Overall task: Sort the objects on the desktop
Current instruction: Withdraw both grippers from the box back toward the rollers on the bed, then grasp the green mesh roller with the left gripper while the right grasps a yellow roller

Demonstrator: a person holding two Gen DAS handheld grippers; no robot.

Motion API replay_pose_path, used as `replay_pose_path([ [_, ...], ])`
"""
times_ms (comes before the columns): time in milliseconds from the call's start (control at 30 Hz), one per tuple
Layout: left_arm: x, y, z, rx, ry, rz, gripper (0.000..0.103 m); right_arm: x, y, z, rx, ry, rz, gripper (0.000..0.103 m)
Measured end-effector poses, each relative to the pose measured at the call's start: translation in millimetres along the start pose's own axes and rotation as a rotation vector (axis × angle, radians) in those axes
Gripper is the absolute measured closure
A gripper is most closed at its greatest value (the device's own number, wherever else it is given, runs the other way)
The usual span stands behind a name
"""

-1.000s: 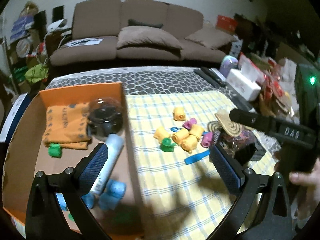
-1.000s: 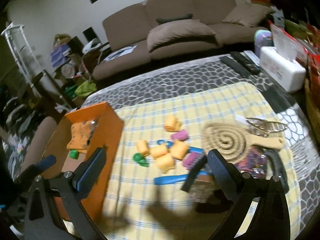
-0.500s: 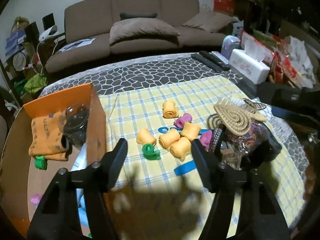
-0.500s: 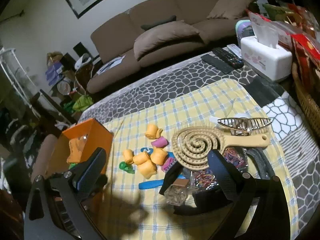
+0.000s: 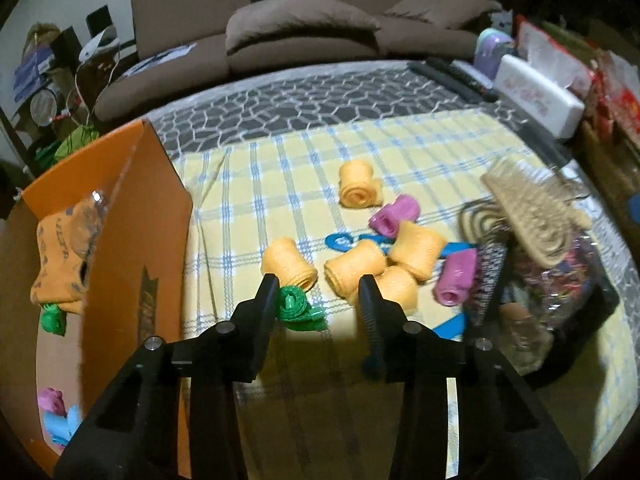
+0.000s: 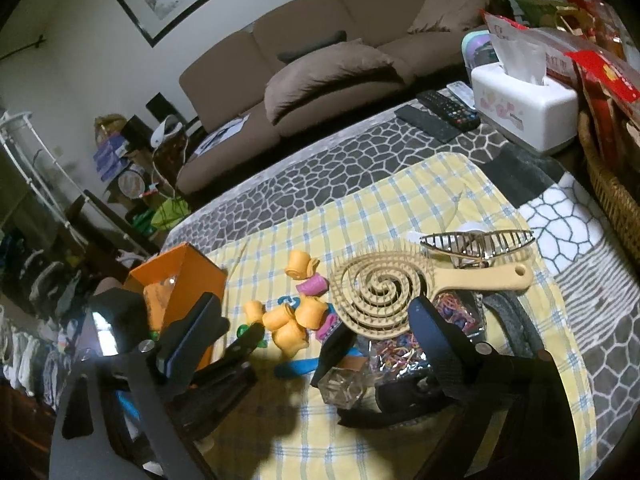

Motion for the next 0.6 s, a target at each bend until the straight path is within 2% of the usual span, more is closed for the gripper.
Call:
replay_pose_path([
  [100,-4.9,1.3,-2.1,-0.002,-0.010,-0.022,0.065,-2.5,1.7,1.7,0.008,0.012,-0.005,0.017],
  [267,-6.3,10.2,-0.1,0.052,-0.025,-0.011,0.065,-8.7,6.8,5.6,0.024,0.040,-0.012,0.031],
  [300,-4.7,12.8,1.4,0.069,-0.032,-0.012,0.064,-10.1,7.4,6.2,0.026,0.044,-0.010,0.032],
  [367,-3.1,16.9,5.6,0.103,-0.040,-0.005,0.053,-11.7,8.8,7.6,0.029,0.049,-0.006,0.033],
  [400,-3.0,17.4,7.9,0.111,-0.044,-0.004,0.050,-12.3,9.5,8.0,0.029,0.051,-0.006,0.033],
  [500,-8.8,12.3,14.4,0.080,-0.030,-0.008,0.049,-13.9,11.6,8.8,0.033,0.056,-0.007,0.033],
  [600,-19.3,13.6,19.6,0.090,-0.001,-0.001,0.051,-15.2,13.7,10.0,0.039,0.062,-0.008,0.033],
])
Point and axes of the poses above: each gripper's, at about its wrist camera, not at the fingertips, and x roughly against the way its jaws point, y to its left, z to its underside, the point moved 3 cm from there along -x, roughly the way its jaws point, and after that the axes turned 2 degrees about -y, right-handed, at the moved point
